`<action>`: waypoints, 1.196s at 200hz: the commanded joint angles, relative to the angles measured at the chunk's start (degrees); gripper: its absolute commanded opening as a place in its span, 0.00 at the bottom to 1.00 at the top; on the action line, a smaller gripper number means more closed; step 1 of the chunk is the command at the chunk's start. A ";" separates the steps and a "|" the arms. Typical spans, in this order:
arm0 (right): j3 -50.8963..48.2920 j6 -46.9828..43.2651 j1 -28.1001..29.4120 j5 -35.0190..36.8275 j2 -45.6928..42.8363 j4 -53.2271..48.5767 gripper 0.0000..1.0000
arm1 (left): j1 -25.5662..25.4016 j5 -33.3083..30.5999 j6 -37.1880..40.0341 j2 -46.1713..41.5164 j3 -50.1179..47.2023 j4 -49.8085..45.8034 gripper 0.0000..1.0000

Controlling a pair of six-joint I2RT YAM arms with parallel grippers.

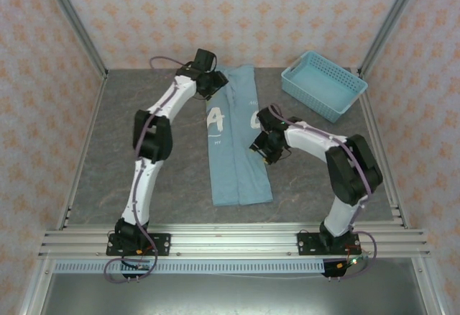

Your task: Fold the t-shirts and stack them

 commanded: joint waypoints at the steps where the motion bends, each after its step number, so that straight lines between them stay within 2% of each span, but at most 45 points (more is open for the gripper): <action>1: -3.21 -1.74 -0.53 3.77 -7.72 -6.01 0.51 | -0.67 -2.94 4.84 -16.06 -12.57 -5.12 0.61; 13: -6.79 -2.17 -1.02 2.66 -11.04 -5.66 0.53 | -0.84 -0.44 5.73 -22.43 -23.38 -6.63 0.60; 26: -10.72 -3.64 -1.30 0.40 -14.63 -4.24 0.55 | -1.42 5.15 5.40 -30.67 -37.10 -4.72 0.57; 41: -13.26 -7.45 -1.22 -1.37 -17.80 -5.32 0.57 | -3.87 9.11 6.67 -37.42 -48.74 -7.11 0.56; 57: -14.39 -12.86 -1.01 -2.04 -19.58 -8.89 0.58 | -7.75 10.51 7.75 -43.50 -58.68 -10.23 0.56; 71: -15.11 -17.08 -0.53 -2.12 -20.91 -11.61 0.59 | -11.73 12.07 4.88 -48.61 -67.23 -8.25 0.58; 93: -16.90 -20.20 -0.09 -4.19 -21.42 -12.69 0.60 | -18.21 12.74 -3.62 -53.36 -77.48 -0.47 0.58; 118: -19.90 -20.21 0.19 -5.24 -20.94 -10.64 0.60 | -22.63 10.44 -8.97 -53.46 -81.10 4.48 0.57; 166: -22.01 -18.67 0.45 -6.46 -20.74 -8.09 0.60 | -26.68 9.29 -11.73 -48.99 -81.65 9.31 0.50; 204: -22.85 -18.39 0.54 -6.99 -20.65 -8.28 0.60 | -28.96 7.49 -10.99 -44.39 -79.78 5.17 0.41; 239: -23.05 -17.08 2.50 -7.77 -18.51 -6.98 0.59 | -29.23 7.25 -11.29 -43.25 -79.50 6.56 0.36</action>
